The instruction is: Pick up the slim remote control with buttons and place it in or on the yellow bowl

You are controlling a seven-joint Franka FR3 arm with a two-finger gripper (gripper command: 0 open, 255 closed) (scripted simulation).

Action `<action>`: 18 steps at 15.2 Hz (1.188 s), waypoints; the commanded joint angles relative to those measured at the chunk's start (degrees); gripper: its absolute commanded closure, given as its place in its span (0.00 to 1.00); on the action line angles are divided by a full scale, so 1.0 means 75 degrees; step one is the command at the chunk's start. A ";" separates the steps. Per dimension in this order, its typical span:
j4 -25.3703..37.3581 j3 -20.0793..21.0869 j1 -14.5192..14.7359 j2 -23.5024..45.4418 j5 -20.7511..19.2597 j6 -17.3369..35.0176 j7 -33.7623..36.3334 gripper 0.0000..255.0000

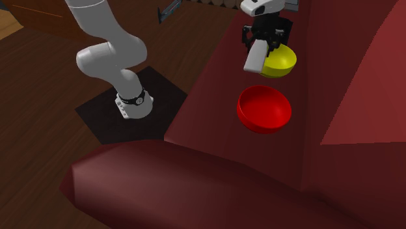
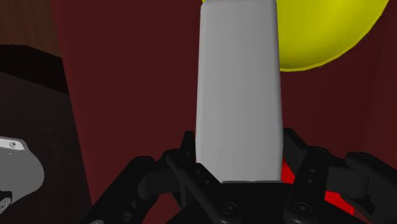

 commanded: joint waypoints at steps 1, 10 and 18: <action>0.0533 0.0528 0.0090 0.1045 -0.1074 -0.0064 0.1022 1.00; 0.3913 -0.0647 0.3921 0.4617 -0.4177 -0.1533 0.3528 1.00; 0.3899 -0.0920 0.4340 0.5112 -0.4538 -0.1143 0.3797 1.00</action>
